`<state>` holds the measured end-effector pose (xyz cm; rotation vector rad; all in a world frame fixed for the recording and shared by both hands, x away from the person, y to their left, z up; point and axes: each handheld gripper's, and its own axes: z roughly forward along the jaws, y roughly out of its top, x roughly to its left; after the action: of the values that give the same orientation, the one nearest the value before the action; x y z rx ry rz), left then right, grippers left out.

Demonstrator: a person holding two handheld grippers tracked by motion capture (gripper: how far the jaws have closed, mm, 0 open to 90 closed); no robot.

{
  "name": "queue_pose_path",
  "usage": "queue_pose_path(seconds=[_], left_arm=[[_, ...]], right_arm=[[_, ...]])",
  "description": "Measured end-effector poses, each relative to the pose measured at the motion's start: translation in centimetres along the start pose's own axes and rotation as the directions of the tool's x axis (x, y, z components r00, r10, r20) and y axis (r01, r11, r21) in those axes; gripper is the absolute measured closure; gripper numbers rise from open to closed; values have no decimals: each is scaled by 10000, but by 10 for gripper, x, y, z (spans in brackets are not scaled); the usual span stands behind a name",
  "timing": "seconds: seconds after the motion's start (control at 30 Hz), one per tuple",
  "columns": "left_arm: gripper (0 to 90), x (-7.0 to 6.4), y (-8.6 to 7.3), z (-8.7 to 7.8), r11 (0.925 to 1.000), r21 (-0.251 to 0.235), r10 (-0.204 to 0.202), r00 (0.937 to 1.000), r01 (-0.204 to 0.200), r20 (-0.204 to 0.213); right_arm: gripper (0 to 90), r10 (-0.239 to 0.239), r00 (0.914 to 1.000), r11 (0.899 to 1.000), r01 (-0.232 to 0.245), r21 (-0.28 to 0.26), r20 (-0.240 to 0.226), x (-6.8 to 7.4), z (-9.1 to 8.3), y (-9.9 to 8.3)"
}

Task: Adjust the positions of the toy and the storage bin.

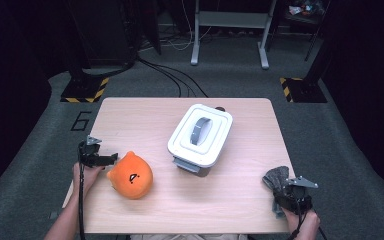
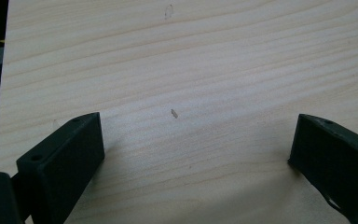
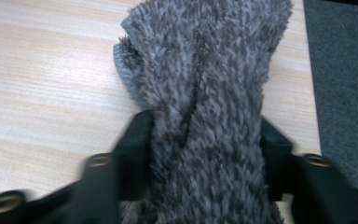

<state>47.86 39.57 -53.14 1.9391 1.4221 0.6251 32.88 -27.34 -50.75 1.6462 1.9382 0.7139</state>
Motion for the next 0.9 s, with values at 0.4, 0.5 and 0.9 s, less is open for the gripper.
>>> queue_pose_path(seconds=[0.4, 0.5, 0.9], left_arm=[[25, 0, 0, 0, 10000, 0, 6, 10000, -6, 10], [25, 0, 0, 0, 10000, -2, 2, 10000, -2, 11], [25, 0, 0, 0, 10000, 0, 32, 10000, -32, 29]], right_arm=[[135, -242, 9997, 9985, 237, -501, -99, 8, -18, 26], [134, -391, 9987, 9973, 370, -627, -322, 15, -19, 35], [141, -902, 9874, 9902, 749, -1181, -1300, 45, -5, 79]])
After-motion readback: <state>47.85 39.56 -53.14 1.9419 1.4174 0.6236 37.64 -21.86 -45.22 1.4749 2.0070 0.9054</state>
